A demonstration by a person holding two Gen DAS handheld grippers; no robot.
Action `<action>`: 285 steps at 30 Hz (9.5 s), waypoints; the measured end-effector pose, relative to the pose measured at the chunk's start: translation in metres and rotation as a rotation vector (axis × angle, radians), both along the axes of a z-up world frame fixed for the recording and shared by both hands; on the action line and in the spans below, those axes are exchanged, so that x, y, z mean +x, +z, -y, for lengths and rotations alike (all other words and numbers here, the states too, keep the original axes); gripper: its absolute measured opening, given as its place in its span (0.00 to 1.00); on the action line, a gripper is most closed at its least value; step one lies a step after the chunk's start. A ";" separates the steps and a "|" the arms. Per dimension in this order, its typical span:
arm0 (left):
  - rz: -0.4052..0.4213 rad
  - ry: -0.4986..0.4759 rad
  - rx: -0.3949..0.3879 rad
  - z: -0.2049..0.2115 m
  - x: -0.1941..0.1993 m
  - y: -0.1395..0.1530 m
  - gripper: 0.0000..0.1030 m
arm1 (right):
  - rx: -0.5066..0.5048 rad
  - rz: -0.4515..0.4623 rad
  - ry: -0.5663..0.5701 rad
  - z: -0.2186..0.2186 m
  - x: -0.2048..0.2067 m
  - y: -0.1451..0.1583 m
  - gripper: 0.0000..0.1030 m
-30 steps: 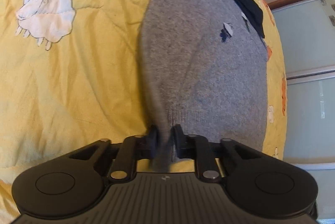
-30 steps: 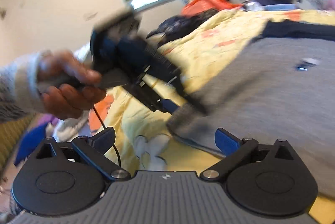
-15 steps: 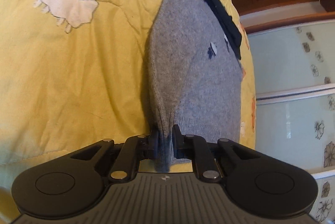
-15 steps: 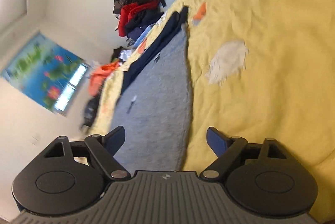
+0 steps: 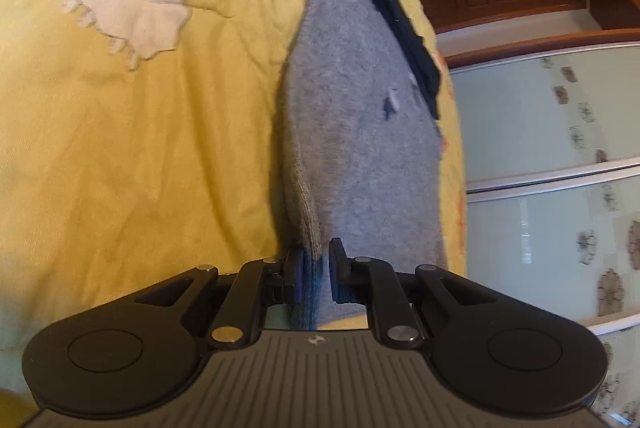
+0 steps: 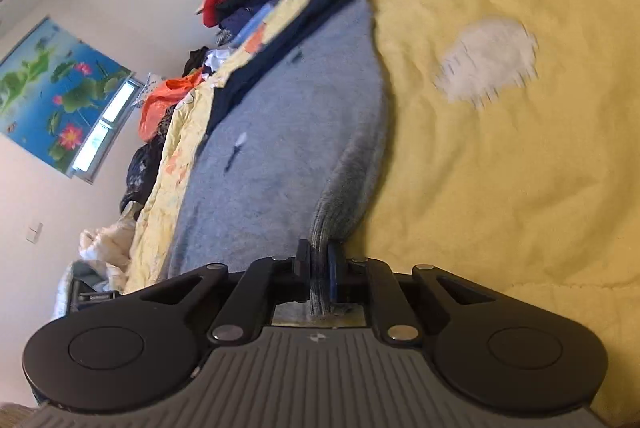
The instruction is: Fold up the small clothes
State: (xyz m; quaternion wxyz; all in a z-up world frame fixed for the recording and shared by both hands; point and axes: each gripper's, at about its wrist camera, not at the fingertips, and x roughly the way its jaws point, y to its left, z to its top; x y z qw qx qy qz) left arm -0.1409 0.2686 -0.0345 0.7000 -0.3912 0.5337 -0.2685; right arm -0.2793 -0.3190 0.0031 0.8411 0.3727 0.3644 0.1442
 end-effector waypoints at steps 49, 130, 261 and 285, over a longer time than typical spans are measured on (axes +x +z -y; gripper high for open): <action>0.287 0.258 -0.053 0.028 0.188 0.102 0.04 | 0.131 0.351 -0.079 0.077 0.226 0.096 0.06; 0.000 0.161 -0.032 0.035 0.270 0.012 1.00 | 0.010 -0.062 0.062 0.089 0.278 0.002 0.97; 0.420 0.165 0.720 0.170 0.043 0.048 1.00 | -0.754 0.224 0.173 -0.166 0.182 0.049 1.00; 0.104 0.303 0.018 0.063 0.086 0.011 0.24 | -0.859 0.095 0.393 -0.336 0.332 0.049 1.00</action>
